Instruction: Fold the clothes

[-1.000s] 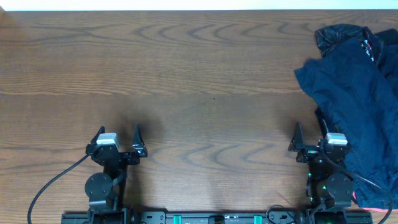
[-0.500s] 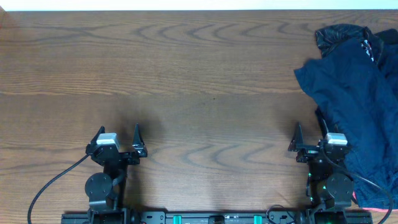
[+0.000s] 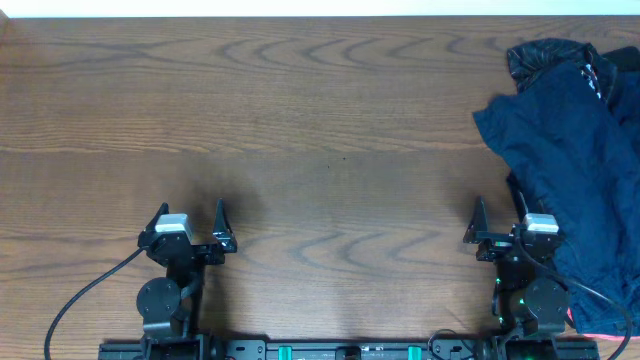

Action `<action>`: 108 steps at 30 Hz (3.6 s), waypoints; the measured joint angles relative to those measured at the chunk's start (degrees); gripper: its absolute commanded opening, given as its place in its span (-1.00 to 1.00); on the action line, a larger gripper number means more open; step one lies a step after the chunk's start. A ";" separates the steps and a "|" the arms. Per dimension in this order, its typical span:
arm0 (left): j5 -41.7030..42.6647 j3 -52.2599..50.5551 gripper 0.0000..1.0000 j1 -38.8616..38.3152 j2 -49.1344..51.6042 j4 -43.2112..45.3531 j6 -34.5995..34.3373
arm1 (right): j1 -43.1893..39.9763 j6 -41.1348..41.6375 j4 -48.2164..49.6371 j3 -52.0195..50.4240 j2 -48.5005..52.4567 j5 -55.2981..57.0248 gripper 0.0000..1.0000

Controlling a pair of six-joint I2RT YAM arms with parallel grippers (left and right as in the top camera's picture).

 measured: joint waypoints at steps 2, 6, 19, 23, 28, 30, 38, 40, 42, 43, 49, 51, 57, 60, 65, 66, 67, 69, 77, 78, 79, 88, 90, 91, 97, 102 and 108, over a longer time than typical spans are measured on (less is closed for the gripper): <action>0.00 0.00 0.96 0.00 0.00 0.00 0.00 | -0.02 0.00 0.00 0.00 0.00 0.00 0.99; 0.00 0.00 0.96 0.00 0.00 0.00 0.00 | 0.00 0.00 0.00 0.00 0.00 0.00 0.99; 0.00 0.00 0.96 0.00 0.00 0.00 0.00 | 0.00 0.00 0.00 0.00 0.02 0.00 0.99; 0.00 0.00 0.96 0.00 0.00 0.00 0.00 | 0.00 0.00 0.00 0.00 0.00 0.00 0.99; 0.00 0.00 0.96 0.00 0.00 0.00 0.00 | 0.00 0.00 0.00 0.00 0.00 0.00 0.99; 0.00 0.00 0.96 0.00 0.00 0.00 0.00 | 0.00 0.00 0.00 0.00 0.00 0.00 0.98; 0.00 0.00 0.96 0.00 0.00 0.00 0.00 | 0.00 0.00 0.31 0.00 0.02 0.00 0.99; 0.00 0.00 0.96 0.00 0.00 0.02 0.00 | 0.00 0.00 0.22 0.00 0.00 0.00 0.98; 0.00 0.00 0.96 0.00 0.00 0.00 0.00 | 0.00 0.00 0.07 0.00 0.02 0.00 0.99; 0.00 0.00 0.96 0.00 0.00 0.00 0.00 | 0.00 0.00 0.07 0.00 0.02 0.02 0.98; 0.00 0.00 0.96 0.00 0.00 0.09 0.00 | -0.02 0.00 0.15 0.00 0.02 0.02 0.98; 0.07 -0.20 0.96 0.00 0.00 0.55 0.00 | 0.00 0.00 0.20 0.00 0.02 0.02 0.99; 1.20 -0.24 0.96 0.00 0.00 0.44 -0.44 | 0.00 0.07 0.07 0.00 0.02 0.11 0.99; 1.70 0.57 0.96 0.00 0.46 -1.36 -1.68 | 0.00 0.50 -0.79 0.24 0.17 0.37 0.98; 4.42 3.93 0.96 0.00 5.42 -8.04 -2.91 | 0.00 0.90 -7.58 4.24 3.80 1.20 0.98; 5.03 5.31 0.96 0.00 7.10 -9.84 -3.15 | 0.00 1.01 -8.81 5.49 5.18 1.57 0.99; 5.31 6.73 0.96 0.00 8.76 -11.10 -3.34 | 0.00 1.18 -9.90 7.13 7.02 1.97 0.99; 6.08 10.47 0.96 0.00 12.59 -14.29 -3.72 | 0.00 1.40 -11.47 10.62 10.99 2.69 0.98; 8.26 26.43 0.96 0.00 30.82 -30.29 -4.81 | -0.02 2.51 -21.88 25.73 32.61 3.72 0.98; 8.33 27.98 0.96 0.00 32.83 -32.15 -4.85 | -0.04 2.56 -23.43 27.52 35.65 3.78 0.98; 8.52 29.73 0.96 0.00 35.06 -34.36 -4.85 | -0.31 2.62 -25.53 29.75 39.23 3.74 0.99; 11.21 34.95 0.96 -0.04 45.38 -41.62 -6.21 | -1.46 3.91 -35.67 44.30 62.38 4.55 0.98; 11.30 34.93 0.96 -0.04 45.81 -41.83 -6.54 | -1.86 5.57 -36.39 44.50 64.72 6.86 0.99; 11.30 34.93 0.96 -0.04 45.83 -41.86 -6.58 | -2.34 6.69 -37.09 44.50 66.01 8.52 0.98; 11.52 34.95 0.96 -0.04 45.81 -41.05 -6.56 | -7.06 10.62 -38.95 44.50 75.41 15.63 0.88; 11.91 34.93 0.96 -0.04 45.81 -39.87 -6.58 | -10.75 11.63 -39.50 44.50 82.25 18.23 0.68; 12.11 34.95 0.96 -0.04 45.81 -39.50 -6.58 | -13.27 12.11 -39.45 44.50 86.09 19.69 0.15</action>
